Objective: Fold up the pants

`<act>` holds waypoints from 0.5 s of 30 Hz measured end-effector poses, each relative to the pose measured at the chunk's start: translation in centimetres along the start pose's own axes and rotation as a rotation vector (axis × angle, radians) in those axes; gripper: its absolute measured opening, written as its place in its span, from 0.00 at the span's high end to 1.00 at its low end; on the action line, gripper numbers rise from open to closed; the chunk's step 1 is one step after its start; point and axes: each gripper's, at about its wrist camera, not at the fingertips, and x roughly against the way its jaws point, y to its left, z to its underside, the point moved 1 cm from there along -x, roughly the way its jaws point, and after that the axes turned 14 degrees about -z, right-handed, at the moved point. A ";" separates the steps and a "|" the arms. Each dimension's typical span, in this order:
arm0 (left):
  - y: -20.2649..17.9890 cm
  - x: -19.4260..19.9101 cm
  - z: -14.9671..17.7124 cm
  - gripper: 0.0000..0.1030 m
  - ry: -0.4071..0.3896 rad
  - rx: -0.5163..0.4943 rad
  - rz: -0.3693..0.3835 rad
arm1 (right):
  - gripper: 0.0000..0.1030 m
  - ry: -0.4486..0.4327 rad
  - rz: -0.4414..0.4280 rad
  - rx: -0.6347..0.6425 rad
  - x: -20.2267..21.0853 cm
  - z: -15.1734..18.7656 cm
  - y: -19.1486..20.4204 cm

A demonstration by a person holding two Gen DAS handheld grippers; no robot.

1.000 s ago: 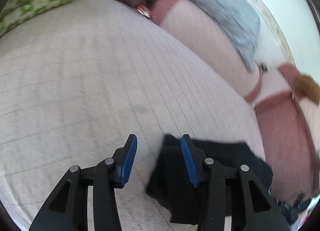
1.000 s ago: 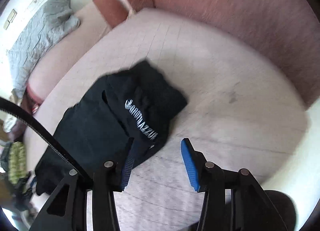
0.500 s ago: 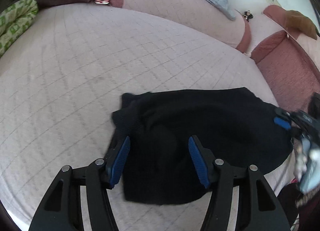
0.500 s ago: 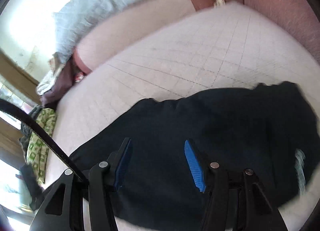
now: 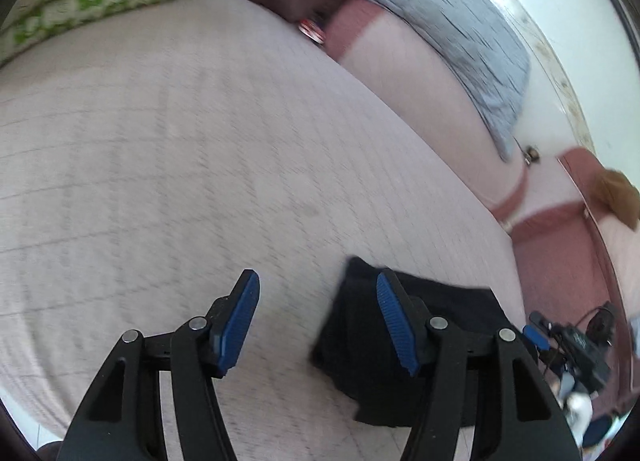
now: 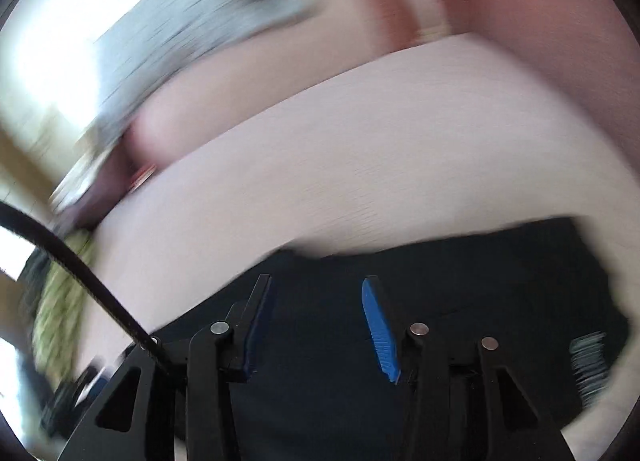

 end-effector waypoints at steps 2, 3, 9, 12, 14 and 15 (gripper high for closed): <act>0.7 0.5 -0.3 0.42 -0.027 0.038 -0.020 | 0.51 0.115 -0.090 0.085 -3.4 1.6 4.4; 1.1 0.6 -0.5 0.42 -0.036 0.057 -0.029 | 0.51 0.180 -0.136 0.142 -5.2 3.0 6.9; 3.5 0.6 -1.2 0.42 -0.055 0.154 -0.055 | 0.52 0.380 -0.232 0.413 -13.2 8.3 18.4; 4.4 0.8 -1.2 0.42 -0.044 0.165 -0.039 | 0.52 0.440 -0.189 0.498 -16.7 10.1 21.5; 4.3 0.6 -1.2 0.42 -0.039 0.169 -0.028 | 0.55 0.478 -0.139 0.553 -18.4 11.2 22.3; 4.1 0.6 -1.3 0.42 -0.041 0.170 -0.024 | 0.67 0.503 -0.088 0.589 -19.2 11.8 22.2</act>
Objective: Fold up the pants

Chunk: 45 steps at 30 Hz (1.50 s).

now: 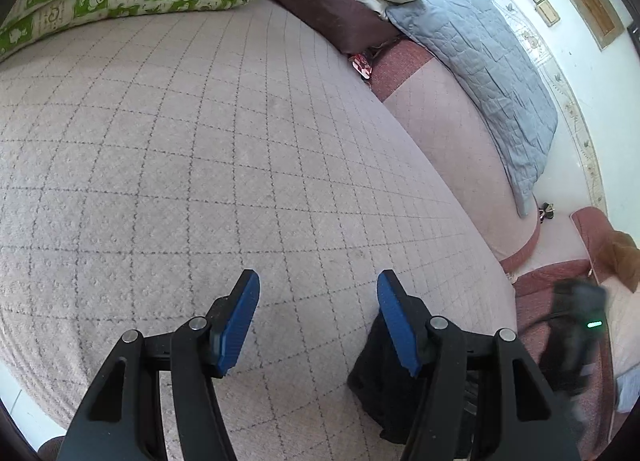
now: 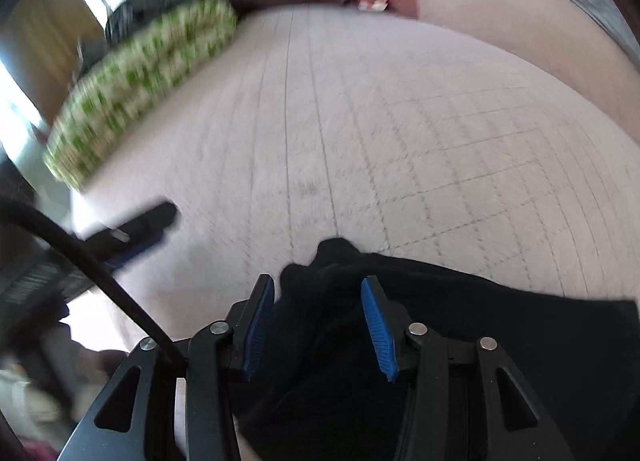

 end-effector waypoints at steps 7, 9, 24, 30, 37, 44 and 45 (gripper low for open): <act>0.2 -0.3 -0.6 0.40 -0.001 0.006 0.018 | 0.90 -0.111 -0.014 -0.141 1.6 -2.2 -1.9; 0.2 -0.6 -0.6 0.40 0.004 0.004 0.020 | 0.90 -0.123 -0.033 -0.190 0.9 -3.0 -2.6; -2.4 -0.4 1.1 0.38 -0.040 -0.117 0.025 | 0.48 -0.318 -0.223 -0.387 7.2 2.7 -5.5; -6.7 0.4 3.6 0.36 -0.057 -0.310 0.059 | 0.48 -0.433 0.034 -0.590 18.7 16.0 -16.8; -9.5 -2.9 7.2 0.32 0.087 -0.424 0.007 | 0.87 -0.710 0.014 -1.084 30.1 33.9 -28.4; -10.8 -3.1 8.8 0.27 0.011 -0.547 -0.082 | 0.56 -0.748 0.105 -0.866 31.7 29.5 -25.2; -11.0 -3.1 9.1 0.27 0.001 -0.569 -0.093 | 0.54 -0.744 0.066 -0.843 30.9 28.1 -25.4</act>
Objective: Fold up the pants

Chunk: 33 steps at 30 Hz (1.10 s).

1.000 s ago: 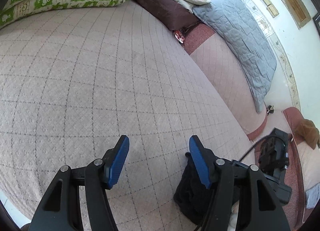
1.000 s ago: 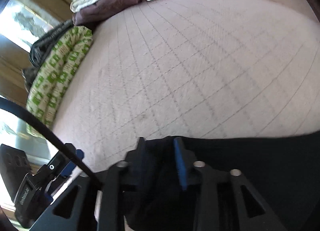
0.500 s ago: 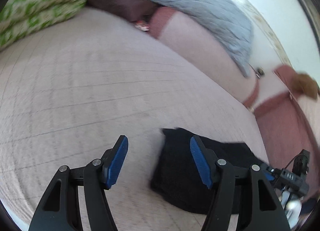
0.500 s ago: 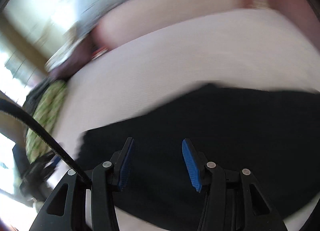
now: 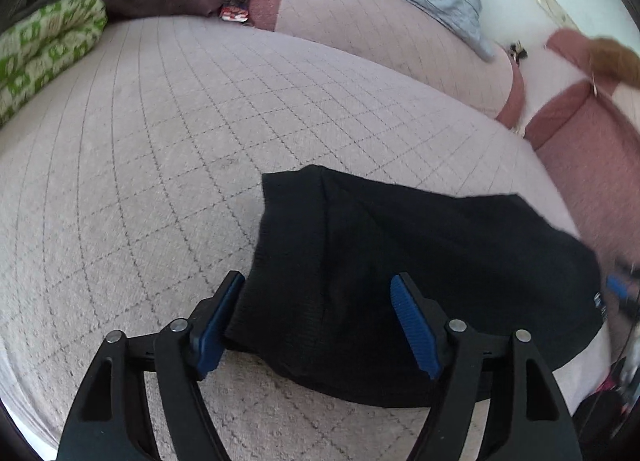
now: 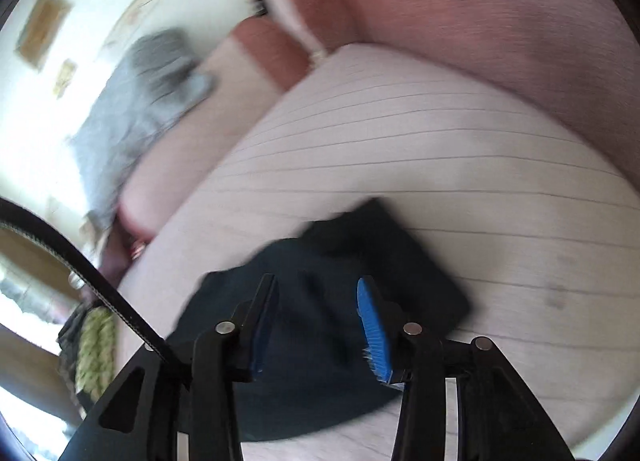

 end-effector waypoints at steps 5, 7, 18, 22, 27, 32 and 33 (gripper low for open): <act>-0.2 0.3 0.5 0.26 -0.022 -0.040 -0.029 | 0.53 0.119 -0.026 -0.092 -7.2 -2.3 -2.5; 0.4 0.7 0.2 0.26 -0.018 -0.008 0.003 | 0.69 0.105 0.003 -0.136 -8.3 -2.8 -3.6; 8.3 1.4 -0.5 0.26 0.020 0.380 0.117 | 0.46 0.161 0.004 0.191 -5.5 3.2 4.0; 5.4 0.7 -0.8 0.16 0.028 0.258 0.126 | 0.46 0.240 -0.051 0.229 -7.0 6.7 6.4; 1.3 0.5 0.1 0.25 0.021 0.090 0.106 | 0.46 0.334 -0.097 0.351 -9.6 10.1 10.9; 1.6 0.4 0.5 0.64 0.051 0.127 0.124 | 0.46 0.428 -0.150 0.472 -13.5 11.8 17.0; 2.1 0.4 0.6 0.65 0.058 0.160 0.141 | 0.46 0.454 -0.153 0.499 -15.0 11.8 18.5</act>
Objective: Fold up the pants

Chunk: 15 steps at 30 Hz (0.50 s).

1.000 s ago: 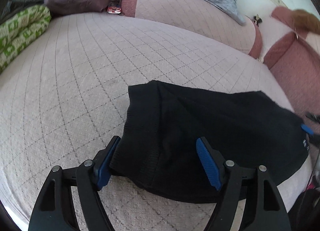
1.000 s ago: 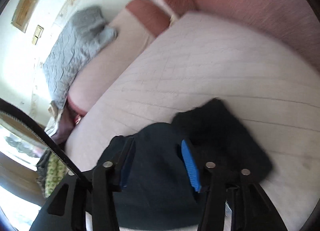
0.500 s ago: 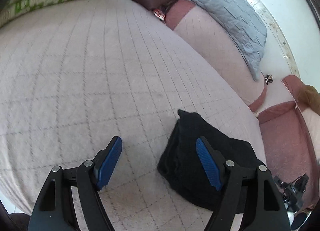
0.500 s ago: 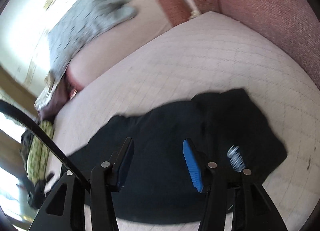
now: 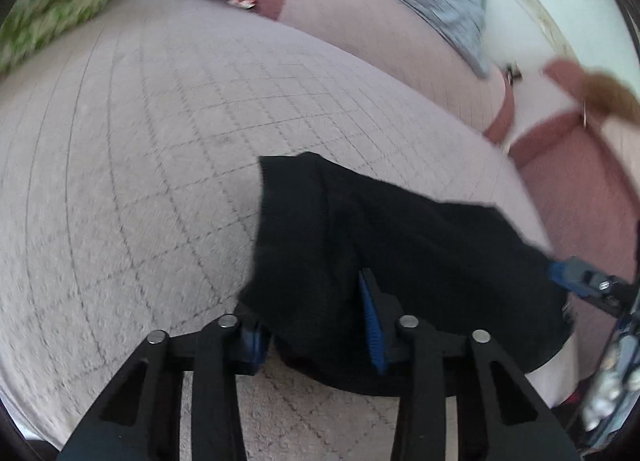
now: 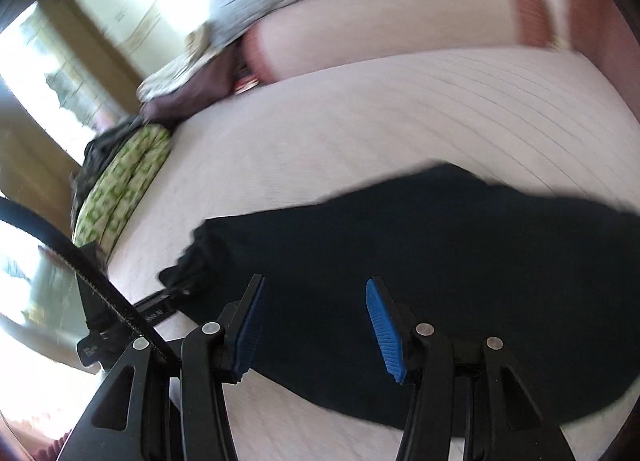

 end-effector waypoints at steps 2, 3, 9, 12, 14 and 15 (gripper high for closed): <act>0.8 0.0 0.2 0.65 0.003 0.061 0.030 | 0.45 0.082 -0.015 0.055 -3.2 -2.3 2.0; 0.9 0.1 0.4 0.65 -0.003 0.077 0.033 | 0.45 0.130 -0.026 0.081 -5.2 -3.4 3.4; 0.5 0.2 0.7 0.57 -0.016 0.095 0.043 | 0.43 0.450 -0.046 0.167 -16.9 -6.8 9.7; 0.9 0.1 0.6 0.57 -0.006 0.119 0.063 | 0.39 0.584 0.066 0.252 -22.4 -7.0 11.9; 1.1 0.1 0.7 0.57 0.000 0.127 0.069 | 0.39 0.637 0.130 0.277 -25.3 -7.0 12.9; 1.1 0.1 0.7 0.56 0.001 0.127 0.069 | 0.38 0.653 0.145 0.284 -26.1 -7.0 13.3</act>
